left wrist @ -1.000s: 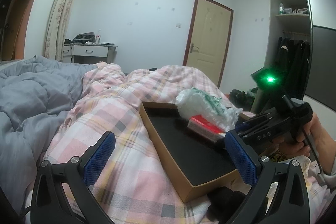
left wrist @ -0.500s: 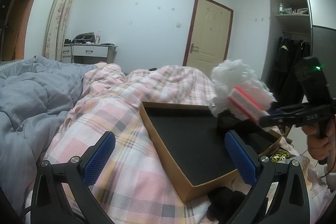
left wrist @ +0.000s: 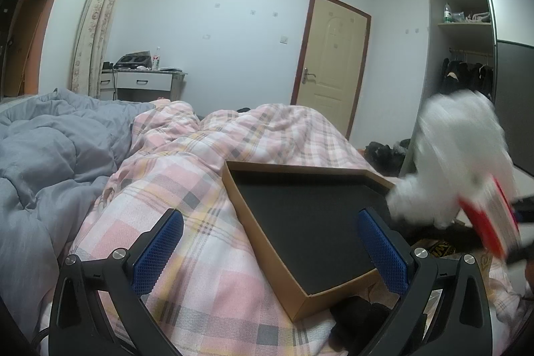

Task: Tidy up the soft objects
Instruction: 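Lift the tissue pack and bag out and release them beside the box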

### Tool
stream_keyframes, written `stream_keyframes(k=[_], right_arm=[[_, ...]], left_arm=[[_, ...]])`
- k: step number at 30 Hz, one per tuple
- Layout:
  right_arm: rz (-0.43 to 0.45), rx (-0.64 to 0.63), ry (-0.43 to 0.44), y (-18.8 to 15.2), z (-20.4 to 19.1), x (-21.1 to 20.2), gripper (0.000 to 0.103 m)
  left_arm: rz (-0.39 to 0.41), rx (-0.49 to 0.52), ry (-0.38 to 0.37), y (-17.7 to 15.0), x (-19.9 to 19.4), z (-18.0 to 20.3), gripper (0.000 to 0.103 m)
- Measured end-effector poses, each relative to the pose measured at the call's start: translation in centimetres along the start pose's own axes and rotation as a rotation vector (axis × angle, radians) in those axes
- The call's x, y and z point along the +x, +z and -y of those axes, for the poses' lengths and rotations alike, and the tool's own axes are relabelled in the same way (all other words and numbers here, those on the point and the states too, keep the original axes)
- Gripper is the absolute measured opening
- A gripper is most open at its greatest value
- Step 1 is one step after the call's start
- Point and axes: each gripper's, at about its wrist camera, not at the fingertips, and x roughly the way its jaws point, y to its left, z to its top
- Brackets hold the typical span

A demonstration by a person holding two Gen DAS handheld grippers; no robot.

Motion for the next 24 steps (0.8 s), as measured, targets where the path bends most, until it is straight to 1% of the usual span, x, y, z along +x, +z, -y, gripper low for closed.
stream_keyframes(k=[3,6,10,14,18,21,24], right_arm=[[-0.010,-0.086,0.014,-2.0,-1.3,0.1,0.048],[-0.021,-0.097,0.067,-3.2,-0.7,0.5,0.048],[-0.008,-0.099,0.125,-4.7,0.5,1.1,0.048],[-0.008,-0.126,0.117,-5.1,0.2,1.4,0.048],[0.009,-0.139,0.108,-4.8,0.4,1.4,0.048],[0.037,-0.159,0.082,-5.0,-0.2,0.8,0.049],[0.072,-0.168,0.076,-6.0,-1.3,-0.6,0.049]], left_arm=[[0.000,0.000,0.000,0.0,0.0,0.0,0.103],[0.000,0.000,0.000,0.0,0.0,0.0,0.103],[-0.001,0.000,0.000,0.0,0.0,0.0,0.103],[-0.001,0.001,0.002,0.0,0.0,0.0,0.103],[-0.003,0.008,0.010,-0.1,0.1,0.0,0.103],[-0.004,0.017,0.015,-0.1,0.0,0.0,0.103],[-0.006,0.020,0.018,-0.1,0.0,0.0,0.103]])
